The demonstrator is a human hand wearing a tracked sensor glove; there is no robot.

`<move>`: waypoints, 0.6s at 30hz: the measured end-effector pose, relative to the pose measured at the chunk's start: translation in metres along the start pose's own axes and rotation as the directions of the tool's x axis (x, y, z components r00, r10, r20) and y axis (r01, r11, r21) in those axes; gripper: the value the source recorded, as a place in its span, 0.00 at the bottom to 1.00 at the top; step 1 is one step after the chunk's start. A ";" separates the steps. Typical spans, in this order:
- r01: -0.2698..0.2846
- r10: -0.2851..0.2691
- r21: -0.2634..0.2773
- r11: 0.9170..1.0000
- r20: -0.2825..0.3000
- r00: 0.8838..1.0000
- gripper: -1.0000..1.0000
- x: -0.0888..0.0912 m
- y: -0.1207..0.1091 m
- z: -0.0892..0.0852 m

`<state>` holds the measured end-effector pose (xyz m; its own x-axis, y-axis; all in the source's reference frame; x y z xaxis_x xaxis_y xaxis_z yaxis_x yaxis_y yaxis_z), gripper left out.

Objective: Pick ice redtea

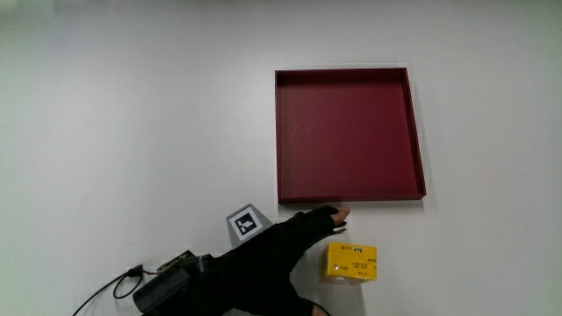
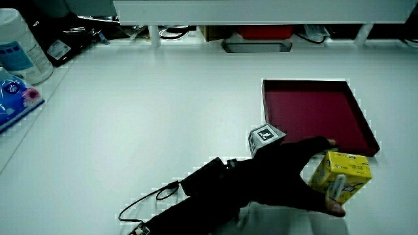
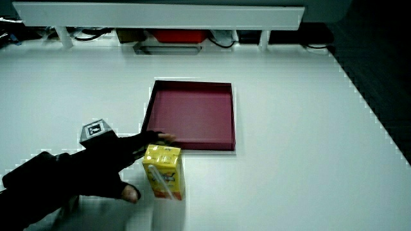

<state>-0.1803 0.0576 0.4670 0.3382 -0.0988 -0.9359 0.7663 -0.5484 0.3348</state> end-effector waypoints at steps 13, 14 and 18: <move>-0.017 0.013 -0.072 0.997 -0.046 0.999 0.50 -0.003 0.054 -0.039; 0.121 -0.118 -0.049 0.991 0.065 0.991 0.50 0.007 0.060 -0.043; 0.179 -0.178 -0.052 0.982 0.022 0.984 0.50 0.009 0.075 -0.053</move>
<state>-0.0907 0.0593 0.4900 0.1839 -0.0178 -0.9828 0.8420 -0.5130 0.1669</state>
